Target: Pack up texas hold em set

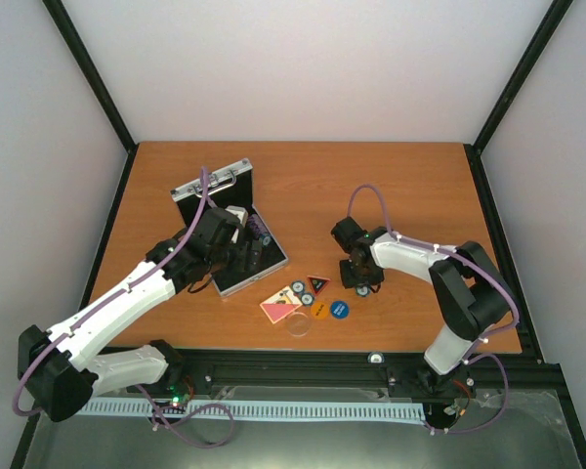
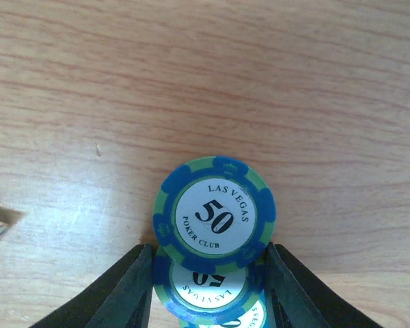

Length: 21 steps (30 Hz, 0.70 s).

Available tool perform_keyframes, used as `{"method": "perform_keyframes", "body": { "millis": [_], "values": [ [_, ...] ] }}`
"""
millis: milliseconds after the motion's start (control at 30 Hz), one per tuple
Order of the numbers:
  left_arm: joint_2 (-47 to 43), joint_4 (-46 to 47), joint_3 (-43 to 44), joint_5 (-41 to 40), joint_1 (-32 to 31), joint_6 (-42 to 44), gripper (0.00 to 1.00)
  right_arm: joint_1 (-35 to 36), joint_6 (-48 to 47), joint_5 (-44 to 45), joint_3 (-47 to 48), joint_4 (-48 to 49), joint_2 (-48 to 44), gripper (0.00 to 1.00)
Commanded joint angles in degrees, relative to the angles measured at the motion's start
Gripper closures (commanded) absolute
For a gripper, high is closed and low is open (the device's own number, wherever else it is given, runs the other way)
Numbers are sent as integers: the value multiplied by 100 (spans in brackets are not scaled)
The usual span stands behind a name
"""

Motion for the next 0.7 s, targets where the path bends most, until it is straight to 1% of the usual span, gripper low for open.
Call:
{"method": "perform_keyframes", "body": {
  "millis": [0, 167, 433, 667],
  "values": [
    [-32, -6, 48, -72, -10, -73, 0, -52, -65, 283, -44, -91, 273, 57],
    [-137, -50, 23, -112, -11, -90, 0, -58, -57, 300, 28, -181, 188, 57],
    [-194, -56, -14, -96, -12, -116, 0, -58, -44, 371, 186, -523, -279, 57],
    [-152, 27, -57, -9, -13, -139, 0, -54, -13, 329, 26, -493, -368, 57]
  ]
}}
